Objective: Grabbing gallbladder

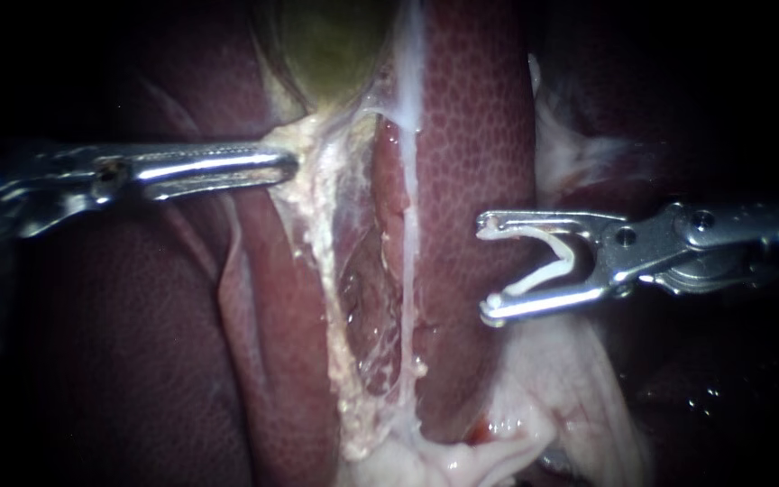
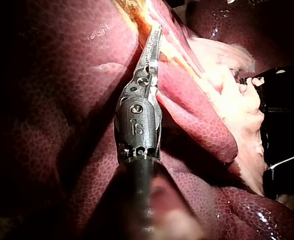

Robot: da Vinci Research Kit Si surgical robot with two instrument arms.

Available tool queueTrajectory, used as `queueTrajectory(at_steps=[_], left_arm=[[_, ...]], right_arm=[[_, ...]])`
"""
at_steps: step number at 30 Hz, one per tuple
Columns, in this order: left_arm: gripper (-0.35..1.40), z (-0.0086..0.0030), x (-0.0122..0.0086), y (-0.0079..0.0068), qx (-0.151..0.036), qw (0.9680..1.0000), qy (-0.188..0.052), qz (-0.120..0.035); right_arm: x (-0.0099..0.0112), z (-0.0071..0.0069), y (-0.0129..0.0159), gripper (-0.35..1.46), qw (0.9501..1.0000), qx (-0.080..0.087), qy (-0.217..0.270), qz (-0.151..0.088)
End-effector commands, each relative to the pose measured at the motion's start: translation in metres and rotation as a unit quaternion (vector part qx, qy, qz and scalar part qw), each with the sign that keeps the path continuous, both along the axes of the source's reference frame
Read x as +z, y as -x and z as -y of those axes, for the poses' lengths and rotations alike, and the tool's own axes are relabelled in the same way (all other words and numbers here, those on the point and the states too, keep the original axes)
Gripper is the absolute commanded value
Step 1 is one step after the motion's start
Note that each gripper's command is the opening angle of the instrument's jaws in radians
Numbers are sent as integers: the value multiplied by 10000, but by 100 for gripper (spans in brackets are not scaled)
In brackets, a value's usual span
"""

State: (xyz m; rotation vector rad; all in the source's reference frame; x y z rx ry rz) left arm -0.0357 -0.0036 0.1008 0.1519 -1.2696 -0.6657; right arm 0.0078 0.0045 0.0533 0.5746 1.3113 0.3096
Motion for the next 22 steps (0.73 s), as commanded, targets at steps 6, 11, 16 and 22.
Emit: queueTrajectory(at_steps=[6, 11, 16, 22], left_arm=[[-35, -3, -11, -8, -44, 10000, -1, 64], [-35, -3, -11, -10, -47, 10000, -2, 61], [-35, -3, -11, -10, -49, 10000, -2, 60], [-35, -3, -11, -10, -53, 10000, -2, 57]], right_arm=[[0, 0, -1, 60, 10000, 1, 0, -1], [0, 0, -1, 60, 10000, 1, 0, -1], [0, 0, -1, 60, 10000, 1, 0, -1], [0, 0, -1, 60, 10000, 2, 0, -1]])
